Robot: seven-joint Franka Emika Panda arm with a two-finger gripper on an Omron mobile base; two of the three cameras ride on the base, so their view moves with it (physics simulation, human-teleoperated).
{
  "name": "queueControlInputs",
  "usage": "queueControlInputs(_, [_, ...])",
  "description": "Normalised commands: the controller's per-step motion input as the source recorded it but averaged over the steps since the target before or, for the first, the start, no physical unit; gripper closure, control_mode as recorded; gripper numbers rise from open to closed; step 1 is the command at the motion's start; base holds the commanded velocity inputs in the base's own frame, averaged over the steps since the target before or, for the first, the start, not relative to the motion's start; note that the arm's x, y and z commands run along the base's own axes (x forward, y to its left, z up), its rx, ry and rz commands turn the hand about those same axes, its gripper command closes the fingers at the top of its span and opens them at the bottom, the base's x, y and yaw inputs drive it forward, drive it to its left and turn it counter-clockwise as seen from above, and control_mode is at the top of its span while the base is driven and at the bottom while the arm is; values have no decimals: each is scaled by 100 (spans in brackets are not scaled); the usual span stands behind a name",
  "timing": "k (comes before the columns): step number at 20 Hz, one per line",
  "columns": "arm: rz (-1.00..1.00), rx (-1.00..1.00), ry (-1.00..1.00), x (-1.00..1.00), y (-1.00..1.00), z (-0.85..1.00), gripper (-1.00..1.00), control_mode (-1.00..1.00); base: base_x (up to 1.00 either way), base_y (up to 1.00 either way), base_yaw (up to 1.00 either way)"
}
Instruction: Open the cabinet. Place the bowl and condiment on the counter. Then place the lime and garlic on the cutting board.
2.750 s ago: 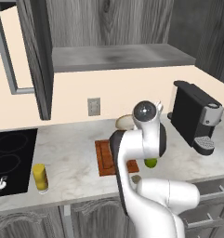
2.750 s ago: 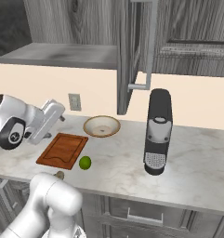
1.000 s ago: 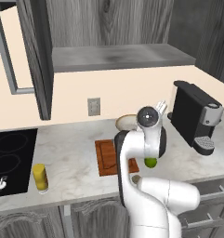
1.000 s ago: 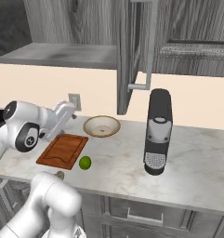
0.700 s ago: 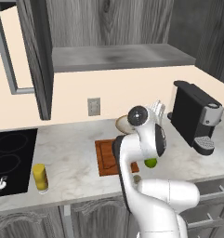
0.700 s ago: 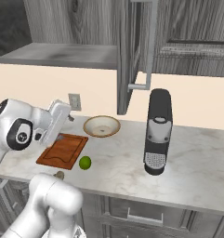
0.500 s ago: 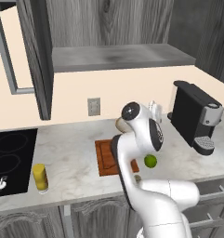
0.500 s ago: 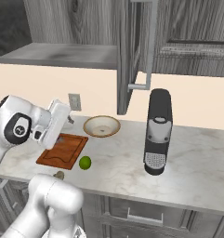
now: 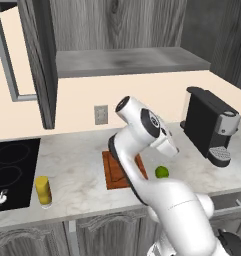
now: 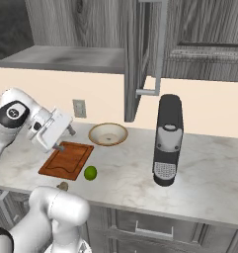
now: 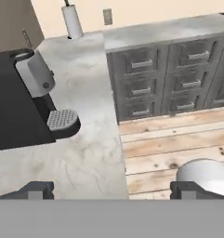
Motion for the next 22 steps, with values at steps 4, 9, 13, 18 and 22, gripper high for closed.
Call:
queueControlInputs(4, [34,-10,62,0,-1,-49,-100,-100,0,0,0])
queueControlInputs(9, [51,13,36,0,-12,-32,-100,-100,0,0,0])
queueControlInputs(13, [48,33,28,0,-3,0,-100,-100,0,0,0])
queueControlInputs(18, [44,30,23,1,-4,-8,-100,-100,0,0,0])
queueControlInputs(22, [39,23,25,21,0,-25,-100,-100,0,0,0])
